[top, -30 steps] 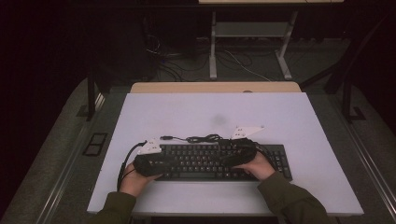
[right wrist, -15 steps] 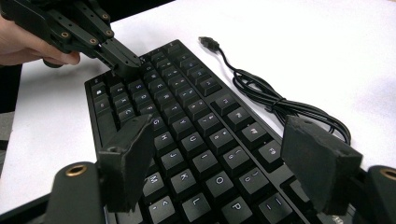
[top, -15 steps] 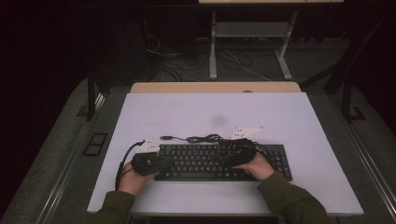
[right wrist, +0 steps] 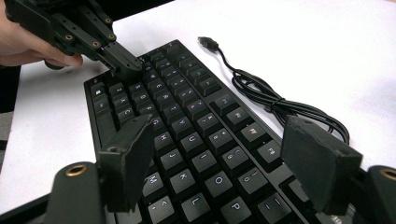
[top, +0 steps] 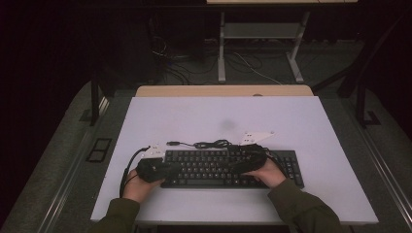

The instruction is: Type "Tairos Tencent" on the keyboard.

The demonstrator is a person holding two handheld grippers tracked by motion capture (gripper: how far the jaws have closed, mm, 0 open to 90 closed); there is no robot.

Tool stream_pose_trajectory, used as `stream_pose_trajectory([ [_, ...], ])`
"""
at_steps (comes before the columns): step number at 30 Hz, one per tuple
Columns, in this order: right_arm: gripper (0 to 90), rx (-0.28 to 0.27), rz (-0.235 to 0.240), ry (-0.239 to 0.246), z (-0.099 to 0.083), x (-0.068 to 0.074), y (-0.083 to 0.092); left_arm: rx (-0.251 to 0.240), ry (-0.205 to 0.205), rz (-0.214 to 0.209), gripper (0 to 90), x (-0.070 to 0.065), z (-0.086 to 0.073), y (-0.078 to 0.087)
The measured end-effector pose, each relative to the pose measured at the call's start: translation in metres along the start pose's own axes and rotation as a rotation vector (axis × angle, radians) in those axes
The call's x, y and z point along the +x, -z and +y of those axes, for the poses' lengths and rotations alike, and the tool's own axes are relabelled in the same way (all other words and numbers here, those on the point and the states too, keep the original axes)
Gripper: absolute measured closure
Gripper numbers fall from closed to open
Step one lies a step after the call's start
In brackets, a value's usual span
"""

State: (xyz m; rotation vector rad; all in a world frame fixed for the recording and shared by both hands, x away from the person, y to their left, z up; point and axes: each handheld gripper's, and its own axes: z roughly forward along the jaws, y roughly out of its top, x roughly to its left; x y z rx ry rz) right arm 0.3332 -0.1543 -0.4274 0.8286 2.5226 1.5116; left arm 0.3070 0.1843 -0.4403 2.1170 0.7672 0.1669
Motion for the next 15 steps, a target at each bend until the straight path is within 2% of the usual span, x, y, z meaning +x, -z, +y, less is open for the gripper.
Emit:
stream_pose_trajectory([
  [7,25.5,0.000,0.000,-0.003,0.0004,-0.0003,0.0007,-0.006,-0.020,0.008,89.2,-0.0055,0.0039,0.0011],
  [15,25.5,-0.002,-0.005,-0.005,0.0006,-0.0006,0.0016,-0.018,-0.019,0.006,89.0,-0.0064,0.0054,0.0029],
])
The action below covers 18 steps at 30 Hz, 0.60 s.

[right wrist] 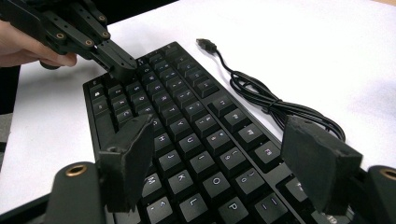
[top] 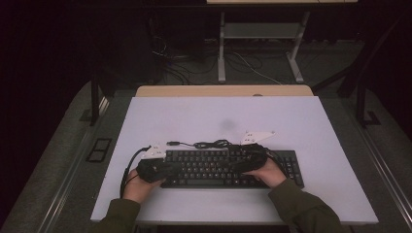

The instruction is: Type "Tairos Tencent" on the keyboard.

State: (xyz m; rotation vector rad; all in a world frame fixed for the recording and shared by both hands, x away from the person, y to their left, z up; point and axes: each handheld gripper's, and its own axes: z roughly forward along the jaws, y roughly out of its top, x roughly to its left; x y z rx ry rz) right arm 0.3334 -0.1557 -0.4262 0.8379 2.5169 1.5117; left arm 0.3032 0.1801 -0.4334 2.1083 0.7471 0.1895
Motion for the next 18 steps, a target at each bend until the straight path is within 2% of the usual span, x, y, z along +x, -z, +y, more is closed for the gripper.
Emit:
stream_pose_trajectory([
  [8,25.5,-0.004,-0.010,-0.005,0.001,-0.001,0.001,-0.017,-0.004,-0.005,79.9,-0.004,0.004,0.001],
  [18,24.3,-0.009,-0.013,-0.015,0.009,-0.002,0.005,-0.019,-0.005,0.003,59.0,-0.010,0.008,-0.002],
])
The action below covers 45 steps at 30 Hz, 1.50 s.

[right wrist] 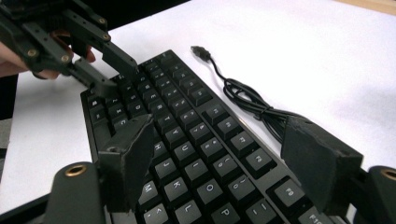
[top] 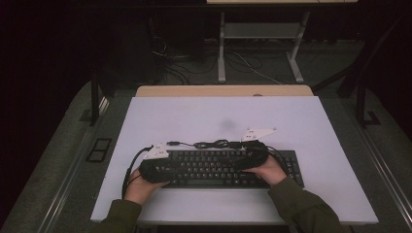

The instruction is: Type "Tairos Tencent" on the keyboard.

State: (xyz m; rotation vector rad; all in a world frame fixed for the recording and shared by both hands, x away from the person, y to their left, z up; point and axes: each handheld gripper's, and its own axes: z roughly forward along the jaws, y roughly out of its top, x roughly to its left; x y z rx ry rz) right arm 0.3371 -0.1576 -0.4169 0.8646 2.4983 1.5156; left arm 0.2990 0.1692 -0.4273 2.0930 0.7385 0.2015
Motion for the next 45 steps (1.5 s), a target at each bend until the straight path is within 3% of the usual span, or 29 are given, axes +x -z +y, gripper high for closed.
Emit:
stream_pose_trajectory([
  [7,20.2,0.005,-0.001,0.005,0.006,-0.001,-0.002,-0.005,0.004,-0.005,43.7,-0.003,0.002,-0.004],
  [15,21.4,0.019,-0.007,0.023,0.009,0.000,-0.010,-0.016,0.004,-0.006,36.8,-0.005,0.003,-0.004],
  [19,27.8,0.026,-0.002,0.029,0.012,0.001,-0.014,-0.014,0.009,-0.004,32.5,-0.006,0.003,-0.005],
  [26,49.7,0.040,0.014,0.039,0.013,0.002,-0.020,-0.012,0.006,0.001,24.7,-0.007,0.003,-0.008],
  [40,88.3,0.131,0.052,0.075,0.007,0.004,-0.032,-0.022,0.001,0.004,14.8,-0.008,0.002,-0.010],
  [45,89.4,0.165,0.065,0.076,0.005,0.003,-0.033,-0.031,0.006,0.003,13.3,-0.009,0.002,-0.011],
])
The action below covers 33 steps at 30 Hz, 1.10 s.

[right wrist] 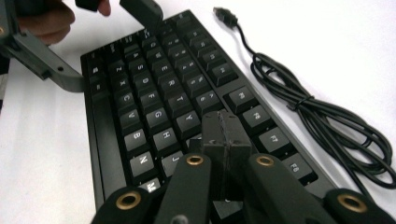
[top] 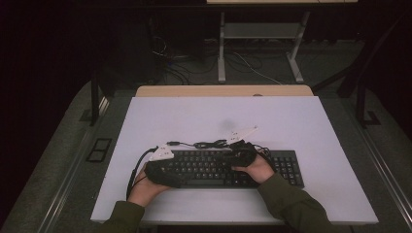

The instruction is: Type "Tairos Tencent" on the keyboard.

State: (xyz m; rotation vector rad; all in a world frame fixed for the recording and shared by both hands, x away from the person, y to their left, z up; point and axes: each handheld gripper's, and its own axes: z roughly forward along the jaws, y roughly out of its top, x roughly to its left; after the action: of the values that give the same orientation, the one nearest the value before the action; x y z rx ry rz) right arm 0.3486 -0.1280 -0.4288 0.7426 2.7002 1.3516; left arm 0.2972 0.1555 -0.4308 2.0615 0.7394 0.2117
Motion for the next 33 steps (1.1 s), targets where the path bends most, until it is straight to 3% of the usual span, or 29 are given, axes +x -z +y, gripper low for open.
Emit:
stream_pose_trajectory([
  [10,89.3,0.042,0.002,0.000,-0.0027,-0.0008,-0.0036,0.007,-0.003,0.003,13.2,0.0001,-0.0007,-0.0005],
  [33,89.4,0.068,0.014,-0.001,-0.0056,-0.0006,-0.0068,0.012,-0.006,0.005,13.2,0.0010,-0.0012,-0.0002],
])
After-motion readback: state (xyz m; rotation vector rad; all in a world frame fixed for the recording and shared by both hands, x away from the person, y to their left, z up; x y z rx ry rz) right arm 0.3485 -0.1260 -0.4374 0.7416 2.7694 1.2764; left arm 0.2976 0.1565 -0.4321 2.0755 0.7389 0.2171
